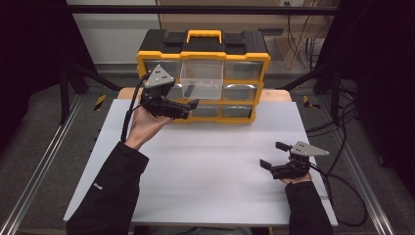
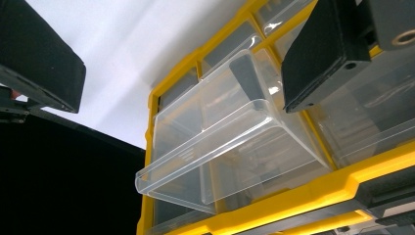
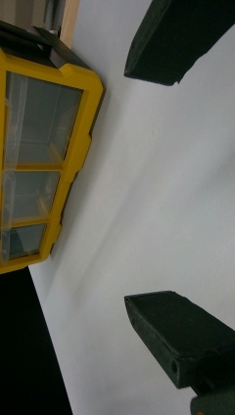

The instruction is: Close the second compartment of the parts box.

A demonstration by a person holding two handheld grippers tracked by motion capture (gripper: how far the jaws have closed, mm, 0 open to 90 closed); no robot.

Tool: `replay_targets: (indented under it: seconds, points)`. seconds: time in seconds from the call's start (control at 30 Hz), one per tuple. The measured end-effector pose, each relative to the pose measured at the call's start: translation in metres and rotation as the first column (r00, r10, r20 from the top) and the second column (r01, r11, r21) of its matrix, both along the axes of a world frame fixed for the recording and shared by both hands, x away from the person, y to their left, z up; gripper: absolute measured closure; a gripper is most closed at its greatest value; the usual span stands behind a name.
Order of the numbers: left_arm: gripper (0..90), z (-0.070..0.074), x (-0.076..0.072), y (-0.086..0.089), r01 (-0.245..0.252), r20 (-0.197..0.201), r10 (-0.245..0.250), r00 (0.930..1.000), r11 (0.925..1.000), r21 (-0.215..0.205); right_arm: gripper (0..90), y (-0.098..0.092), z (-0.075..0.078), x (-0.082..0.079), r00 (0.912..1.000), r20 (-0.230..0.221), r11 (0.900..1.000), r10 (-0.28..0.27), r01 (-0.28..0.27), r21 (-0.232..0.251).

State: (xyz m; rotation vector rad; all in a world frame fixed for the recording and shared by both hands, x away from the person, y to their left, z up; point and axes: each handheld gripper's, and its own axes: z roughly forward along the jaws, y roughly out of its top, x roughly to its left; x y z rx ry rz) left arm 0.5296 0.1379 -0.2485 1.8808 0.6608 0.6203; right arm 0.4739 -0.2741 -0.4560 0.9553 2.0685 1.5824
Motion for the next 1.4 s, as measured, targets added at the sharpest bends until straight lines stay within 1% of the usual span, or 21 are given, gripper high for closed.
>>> replay_targets:
  seconds: [0.1, 0.13, 0.17, 0.3, 0.47, 0.53, 0.6, 0.73, 0.8, 0.97, 1.07, 1.17, 1.3, 1.4]
  points:
    - [2.3, -0.002, -0.001, 0.0, 0.007, -0.004, -0.007, 1.0, 1.0, -0.005, 0.3, 0.0, 0.0, 0.0, 1.0, 0.001, 1.0, -0.001, 0.001, 0.001]
    - [2.3, -0.003, -0.002, -0.001, 0.006, -0.003, -0.006, 1.0, 1.0, -0.001, 0.3, 0.0, 0.0, 0.0, 1.0, 0.0, 1.0, -0.001, 0.001, 0.001]
    - [2.4, -0.004, -0.003, -0.001, 0.007, -0.012, -0.007, 0.9999, 1.0, 0.006, 0.3, 0.0, 0.0, 0.0, 1.0, -0.002, 1.0, 0.001, -0.001, 0.001]
    - [3.4, -0.007, -0.003, 0.0, 0.01, -0.022, -0.01, 0.9997, 0.9999, 0.007, 0.2, 0.0, 0.0, 0.0, 1.0, -0.001, 1.0, 0.001, -0.001, 0.001]
    - [6.9, -0.01, -0.004, -0.002, 0.017, -0.027, -0.017, 0.9995, 0.9998, 0.006, 0.3, 0.0, 0.0, 0.0, 1.0, 0.0, 1.0, 0.0, 0.0, 0.0]
    - [9.0, -0.011, -0.004, -0.003, 0.019, -0.03, -0.019, 0.9994, 0.9997, 0.014, 0.3, 0.0, 0.0, 0.0, 1.0, -0.001, 1.0, 0.0, 0.0, -0.001]
    - [11.6, -0.012, -0.004, -0.004, 0.02, -0.028, -0.019, 0.9994, 0.9996, 0.02, 0.3, 0.0, -0.001, 0.0, 1.0, -0.002, 1.0, 0.003, -0.003, -0.003]
    - [18.3, -0.014, -0.005, -0.004, 0.019, -0.025, -0.019, 0.9995, 0.9998, 0.004, 0.3, 0.0, 0.0, 0.0, 1.0, 0.0, 1.0, 0.001, -0.001, -0.002]
    - [20.8, -0.016, -0.004, -0.004, 0.014, -0.026, -0.014, 0.9996, 0.9998, 0.011, 0.3, 0.0, 0.0, 0.0, 1.0, 0.0, 1.0, 0.0, 0.0, -0.001]
    - [30.3, -0.019, -0.003, -0.004, 0.015, -0.032, -0.014, 0.9994, 0.9999, 0.007, 0.3, 0.0, 0.0, 0.0, 1.0, -0.001, 1.0, 0.002, -0.002, -0.003]
    - [35.0, -0.021, -0.002, -0.005, 0.016, -0.039, -0.015, 0.9991, 0.9997, 0.016, 0.3, 0.0, 0.0, 0.0, 1.0, -0.001, 1.0, 0.001, -0.001, -0.001]
    - [39.4, -0.023, -0.002, -0.008, 0.011, -0.032, -0.01, 0.9994, 0.9996, 0.027, 0.3, 0.0, 0.0, 0.0, 1.0, 0.001, 1.0, 0.001, -0.001, 0.0]
    - [46.6, -0.024, -0.001, -0.009, 0.01, -0.029, -0.009, 0.9996, 0.9995, 0.029, 0.3, 0.0, 0.0, 0.0, 1.0, 0.0, 1.0, 0.0, 0.0, -0.001]
    - [52.1, -0.025, 0.001, -0.009, 0.016, -0.039, -0.015, 0.9991, 0.9996, 0.024, 0.3, 0.0, 0.0, 0.0, 1.0, -0.001, 1.0, 0.001, -0.001, -0.001]
